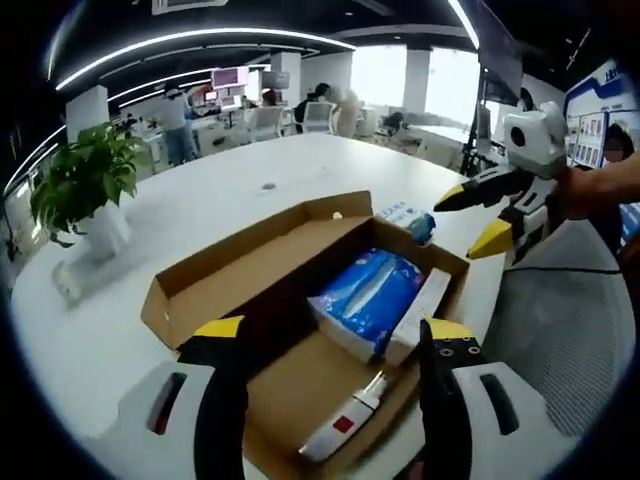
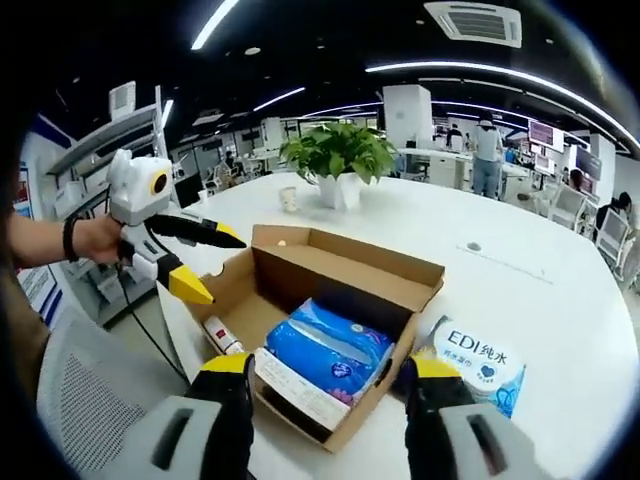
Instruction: Operate the shoe box by opening the lid, removing the specified soft item, and placing it in the target area until the item is outside and the box remains undamaged.
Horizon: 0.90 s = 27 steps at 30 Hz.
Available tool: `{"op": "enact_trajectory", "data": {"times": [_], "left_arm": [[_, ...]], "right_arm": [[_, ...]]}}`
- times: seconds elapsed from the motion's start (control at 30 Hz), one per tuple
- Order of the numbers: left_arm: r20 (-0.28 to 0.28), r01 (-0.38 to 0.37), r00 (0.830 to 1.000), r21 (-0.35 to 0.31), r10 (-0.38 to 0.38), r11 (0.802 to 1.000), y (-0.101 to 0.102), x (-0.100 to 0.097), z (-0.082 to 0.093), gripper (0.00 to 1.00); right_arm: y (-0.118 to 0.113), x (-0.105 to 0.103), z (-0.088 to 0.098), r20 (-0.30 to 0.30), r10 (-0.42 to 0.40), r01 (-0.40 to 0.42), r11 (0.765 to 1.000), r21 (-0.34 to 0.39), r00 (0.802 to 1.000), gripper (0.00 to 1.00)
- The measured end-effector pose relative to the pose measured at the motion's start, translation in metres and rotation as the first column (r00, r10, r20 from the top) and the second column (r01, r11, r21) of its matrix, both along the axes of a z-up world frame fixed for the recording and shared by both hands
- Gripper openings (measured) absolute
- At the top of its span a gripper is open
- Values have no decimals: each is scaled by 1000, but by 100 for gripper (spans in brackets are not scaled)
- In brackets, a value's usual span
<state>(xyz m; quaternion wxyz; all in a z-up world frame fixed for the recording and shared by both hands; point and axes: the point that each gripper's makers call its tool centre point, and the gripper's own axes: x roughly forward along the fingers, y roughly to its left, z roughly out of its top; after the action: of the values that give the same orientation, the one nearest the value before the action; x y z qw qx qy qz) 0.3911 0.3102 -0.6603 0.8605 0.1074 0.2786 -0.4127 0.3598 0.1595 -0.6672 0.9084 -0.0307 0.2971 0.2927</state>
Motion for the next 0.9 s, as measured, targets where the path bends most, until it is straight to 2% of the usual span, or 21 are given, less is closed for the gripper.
{"op": "enact_trajectory", "data": {"times": [0.2,0.27,0.37,0.43,0.53,0.6,0.73,0.8,0.83,0.87,0.9], "left_arm": [[-7,66,998,60,-65,996,-8,3,-12,69],[6,113,993,102,-115,988,-10,3,-15,69],[0,147,989,129,-148,981,-17,4,-19,68],[5,166,986,150,-169,975,-21,7,-20,68],[-2,219,975,209,-223,953,-28,11,-28,68],[-27,269,962,250,-271,930,-32,10,-36,68],[-3,294,951,305,-308,906,-41,17,-39,67],[-2,306,947,324,-322,895,-44,22,-40,67],[-20,325,941,335,-338,884,-45,22,-42,66],[-50,344,936,341,-349,875,-45,19,-46,65],[-57,350,934,347,-353,870,-45,20,-47,65]], "right_arm": [[1,0,-4,-11,22,-23,1000,-19,1000,58],[0,2,-7,-18,40,-41,998,-52,999,57],[1,6,-9,-27,80,-82,993,-90,996,57],[3,10,-8,-26,124,-127,984,-125,992,56],[7,18,-9,-20,187,-188,964,-187,982,56],[9,24,-13,-22,244,-242,938,-247,969,54],[15,32,-23,-52,334,-332,888,-316,941,54],[16,36,-27,-67,384,-380,848,-370,921,54],[15,38,-30,-79,406,-402,825,-398,910,54],[12,38,-37,-119,427,-434,789,-436,896,54],[10,39,-40,-139,438,-451,769,-454,888,54]]}}
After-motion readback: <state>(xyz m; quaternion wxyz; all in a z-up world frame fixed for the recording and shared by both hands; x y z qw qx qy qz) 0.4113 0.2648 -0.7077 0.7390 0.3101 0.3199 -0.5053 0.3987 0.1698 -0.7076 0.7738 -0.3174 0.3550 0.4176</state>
